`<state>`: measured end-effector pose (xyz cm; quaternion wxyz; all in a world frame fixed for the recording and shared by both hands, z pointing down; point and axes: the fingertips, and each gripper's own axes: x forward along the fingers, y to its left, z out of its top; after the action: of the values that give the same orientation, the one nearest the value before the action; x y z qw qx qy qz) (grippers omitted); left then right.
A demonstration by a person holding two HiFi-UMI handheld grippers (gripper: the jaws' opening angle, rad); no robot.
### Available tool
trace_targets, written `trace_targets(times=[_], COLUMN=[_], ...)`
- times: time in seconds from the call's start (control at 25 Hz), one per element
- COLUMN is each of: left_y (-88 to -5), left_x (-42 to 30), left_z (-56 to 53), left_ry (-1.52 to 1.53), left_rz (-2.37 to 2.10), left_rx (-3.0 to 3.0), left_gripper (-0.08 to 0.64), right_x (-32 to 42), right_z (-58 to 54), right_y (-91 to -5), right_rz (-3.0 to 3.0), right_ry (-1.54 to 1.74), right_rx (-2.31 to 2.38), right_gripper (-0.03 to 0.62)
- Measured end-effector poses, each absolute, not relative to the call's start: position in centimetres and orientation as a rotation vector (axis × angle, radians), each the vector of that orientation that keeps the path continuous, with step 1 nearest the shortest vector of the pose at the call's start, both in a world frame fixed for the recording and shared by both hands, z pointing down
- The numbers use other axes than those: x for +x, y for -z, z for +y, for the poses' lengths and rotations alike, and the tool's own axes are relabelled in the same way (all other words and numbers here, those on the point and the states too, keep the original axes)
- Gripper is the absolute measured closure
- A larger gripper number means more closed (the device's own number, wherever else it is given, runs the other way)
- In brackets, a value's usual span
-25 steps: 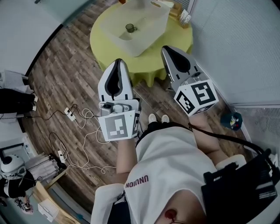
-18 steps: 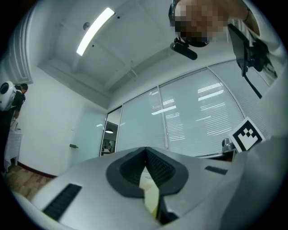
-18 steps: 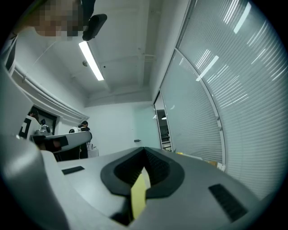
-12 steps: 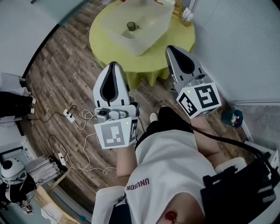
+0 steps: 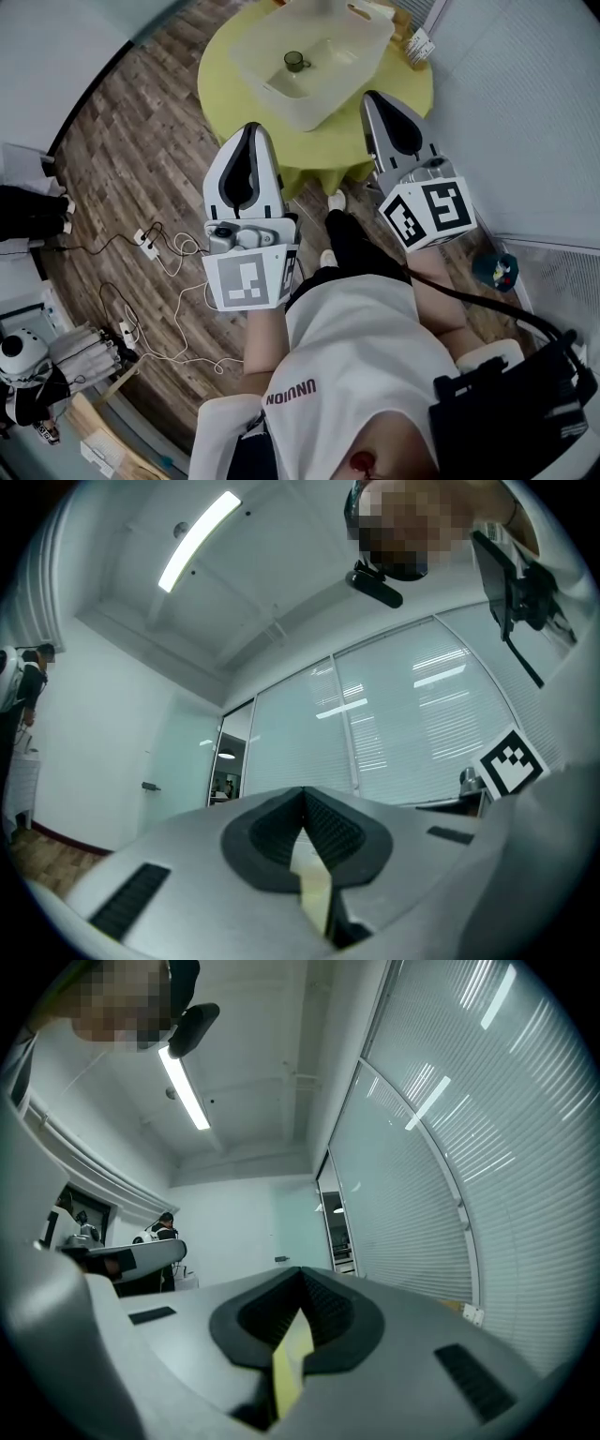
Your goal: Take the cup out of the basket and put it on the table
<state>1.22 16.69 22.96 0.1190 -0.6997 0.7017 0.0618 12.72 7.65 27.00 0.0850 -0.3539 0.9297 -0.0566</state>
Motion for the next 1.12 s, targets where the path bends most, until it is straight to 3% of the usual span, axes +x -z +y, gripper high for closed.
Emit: trace_targets(times=[1.12], left_y=[-22.5], left_x=[-4.3], left_z=[0.4], left_ry=[-0.117], left_rz=[2.161], left_rx=[-1.878], left_gripper=[0.546], right_x=[5.4], right_z=[-10.1], right_y=[-27.0], right_rz=[2.842], right_ry=[0.168], right_rx=[-0.832], right_gripper=[0.574])
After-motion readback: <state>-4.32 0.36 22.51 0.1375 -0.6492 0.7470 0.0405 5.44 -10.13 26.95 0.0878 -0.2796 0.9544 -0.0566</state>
